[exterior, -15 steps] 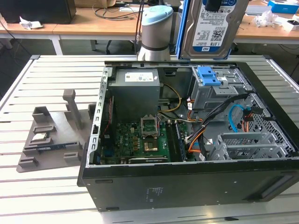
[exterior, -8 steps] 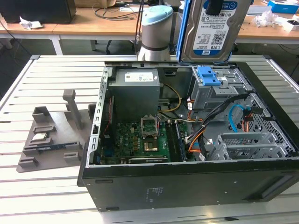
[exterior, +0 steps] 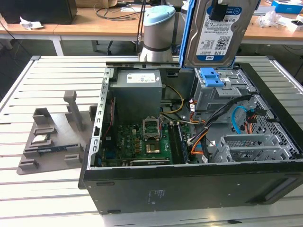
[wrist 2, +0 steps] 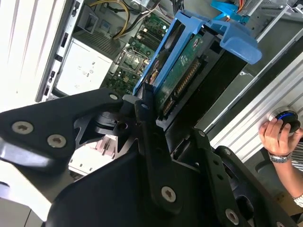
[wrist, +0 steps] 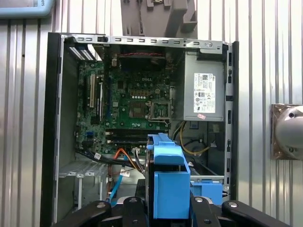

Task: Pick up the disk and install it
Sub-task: 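Pick up the disk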

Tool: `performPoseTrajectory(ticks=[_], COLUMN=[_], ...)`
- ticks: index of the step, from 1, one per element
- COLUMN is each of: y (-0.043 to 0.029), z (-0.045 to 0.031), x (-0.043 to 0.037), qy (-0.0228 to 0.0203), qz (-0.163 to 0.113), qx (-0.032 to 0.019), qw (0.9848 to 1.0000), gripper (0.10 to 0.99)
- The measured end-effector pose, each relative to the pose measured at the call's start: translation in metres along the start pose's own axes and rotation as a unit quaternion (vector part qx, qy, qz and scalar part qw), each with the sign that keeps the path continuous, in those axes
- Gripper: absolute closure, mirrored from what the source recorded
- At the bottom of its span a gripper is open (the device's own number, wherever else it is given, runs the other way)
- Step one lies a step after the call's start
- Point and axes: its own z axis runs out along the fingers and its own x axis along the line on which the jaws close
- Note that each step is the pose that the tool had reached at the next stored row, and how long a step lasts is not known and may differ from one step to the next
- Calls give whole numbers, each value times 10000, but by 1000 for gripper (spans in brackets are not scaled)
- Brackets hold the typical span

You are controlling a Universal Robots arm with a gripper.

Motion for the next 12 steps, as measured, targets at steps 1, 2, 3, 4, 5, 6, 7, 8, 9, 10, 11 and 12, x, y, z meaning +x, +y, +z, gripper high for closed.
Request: performPoseTrajectory(ticks=[1, 2, 3, 4, 5, 6, 7, 8, 9, 10, 11, 12], y=[0, 0, 0, 0, 0, 0, 0, -1, -1, -1, -1, -1], z=[4, 13, 16, 20, 28, 34, 38, 50, 68, 80, 92, 97], x=[11, 35, 45, 56, 76, 90, 100, 128, 178, 211, 245, 261], qy=[0, 0, 0, 0, 0, 0, 0, 0, 0, 0, 0, 0], qz=[0, 0, 0, 0, 0, 0, 0, 0, 0, 0, 0, 0], qx=[0, 0, 0, 0, 0, 0, 0, 0, 0, 0, 0, 0], qw=[10000, 10000, 10000, 10000, 10000, 10000, 10000, 10000, 10000, 10000, 10000, 10000], gripper=[722, 722, 722, 722, 722, 722, 722, 722, 722, 722, 722, 722])
